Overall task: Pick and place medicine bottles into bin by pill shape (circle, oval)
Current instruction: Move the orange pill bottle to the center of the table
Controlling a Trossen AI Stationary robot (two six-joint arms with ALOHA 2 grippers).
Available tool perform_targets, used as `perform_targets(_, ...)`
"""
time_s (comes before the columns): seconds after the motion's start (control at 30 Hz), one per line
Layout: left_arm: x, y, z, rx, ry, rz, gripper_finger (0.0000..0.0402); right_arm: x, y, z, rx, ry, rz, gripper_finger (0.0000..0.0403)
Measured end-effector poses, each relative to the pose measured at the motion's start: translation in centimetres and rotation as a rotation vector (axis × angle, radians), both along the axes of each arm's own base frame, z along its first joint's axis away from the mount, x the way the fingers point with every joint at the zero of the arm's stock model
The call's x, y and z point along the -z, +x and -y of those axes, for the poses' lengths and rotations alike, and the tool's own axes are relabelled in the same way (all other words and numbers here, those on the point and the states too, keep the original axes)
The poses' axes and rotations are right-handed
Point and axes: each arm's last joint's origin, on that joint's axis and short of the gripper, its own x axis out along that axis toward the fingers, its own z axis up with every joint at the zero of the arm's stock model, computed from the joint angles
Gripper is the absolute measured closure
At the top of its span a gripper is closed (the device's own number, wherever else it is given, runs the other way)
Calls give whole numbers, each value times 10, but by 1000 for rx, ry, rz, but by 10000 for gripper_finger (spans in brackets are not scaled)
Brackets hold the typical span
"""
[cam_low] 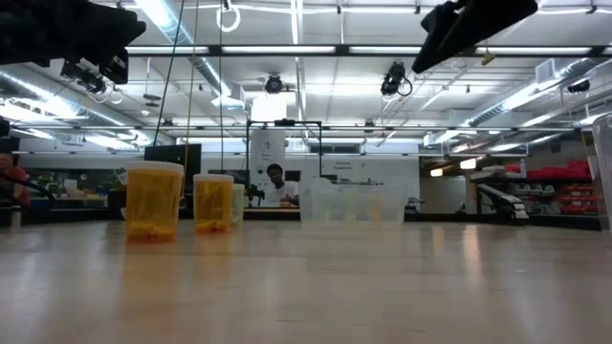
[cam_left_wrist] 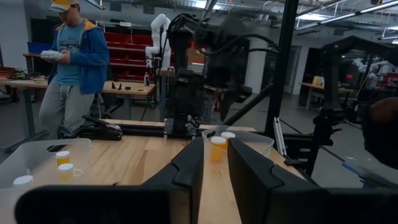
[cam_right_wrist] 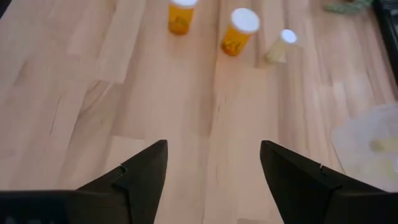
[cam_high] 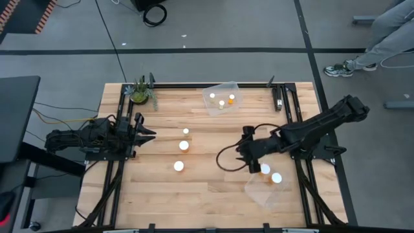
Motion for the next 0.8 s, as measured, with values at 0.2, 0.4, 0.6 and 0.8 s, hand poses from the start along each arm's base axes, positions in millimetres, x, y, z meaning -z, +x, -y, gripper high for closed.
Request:
perform_targets(0.2, 0, 0, 0, 0, 0, 0, 315, 15, -18, 4, 12, 22, -12, 139)
perform_targets(0.4, 1, 2, 0, 10, -68, -19, 322, 25, -30, 4, 40, 33, -16, 139)
perform_targets(0.6, 21, 16, 2, 22, -96, -254, 320, 23, -31, 4, 41, 43, 8, 139)
perform_targets(0.8, 33, 33, 4, 15, -87, -386, 315, 22, -30, 4, 40, 47, 23, 139)
